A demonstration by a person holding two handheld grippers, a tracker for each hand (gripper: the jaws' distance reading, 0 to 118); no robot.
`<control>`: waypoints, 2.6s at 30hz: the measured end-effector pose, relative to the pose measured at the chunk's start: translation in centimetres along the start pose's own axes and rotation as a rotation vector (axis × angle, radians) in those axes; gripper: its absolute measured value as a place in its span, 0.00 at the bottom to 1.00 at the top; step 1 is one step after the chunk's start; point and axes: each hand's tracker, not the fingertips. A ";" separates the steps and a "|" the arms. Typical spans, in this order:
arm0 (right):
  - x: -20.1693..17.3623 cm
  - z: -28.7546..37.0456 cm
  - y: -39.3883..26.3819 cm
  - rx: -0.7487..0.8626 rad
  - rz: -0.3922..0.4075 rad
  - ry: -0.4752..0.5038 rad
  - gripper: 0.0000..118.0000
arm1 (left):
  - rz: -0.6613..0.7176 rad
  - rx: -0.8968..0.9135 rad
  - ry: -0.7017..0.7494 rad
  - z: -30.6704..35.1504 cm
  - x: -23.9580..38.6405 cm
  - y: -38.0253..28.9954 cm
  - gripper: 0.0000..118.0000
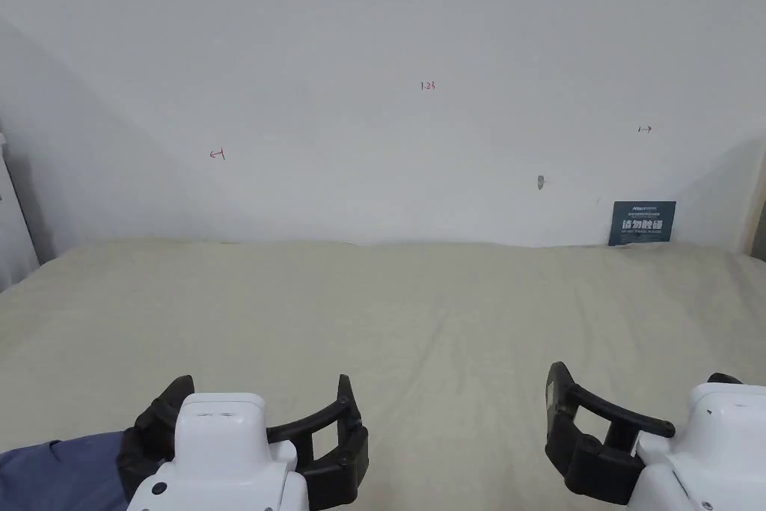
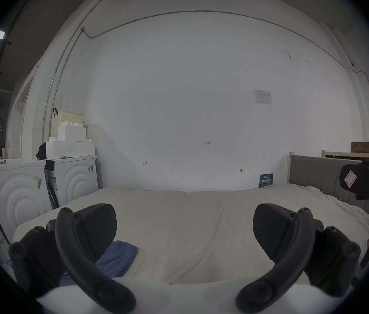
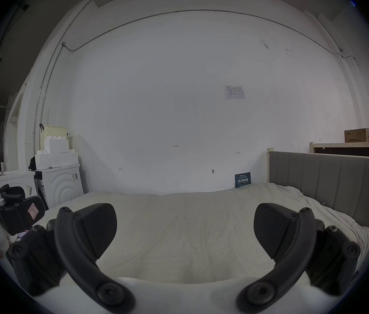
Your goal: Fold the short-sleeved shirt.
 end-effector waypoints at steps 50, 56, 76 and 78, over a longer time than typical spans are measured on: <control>-5.6 -2.6 -0.7 -0.099 0.015 0.238 0.02 | -0.053 -0.078 0.117 2.0 -4.4 1.4 0.00; -10.5 -3.4 -1.6 -0.115 0.015 0.387 0.02 | -0.046 -0.098 0.231 4.6 -8.7 1.7 0.00; -23.7 -5.2 -6.3 -0.266 0.046 0.700 0.02 | -0.041 -0.228 0.493 7.7 -18.1 -1.8 0.00; -24.9 -5.7 -7.3 -0.293 0.049 0.714 0.02 | -0.006 -0.266 0.485 7.1 -19.1 -3.0 0.00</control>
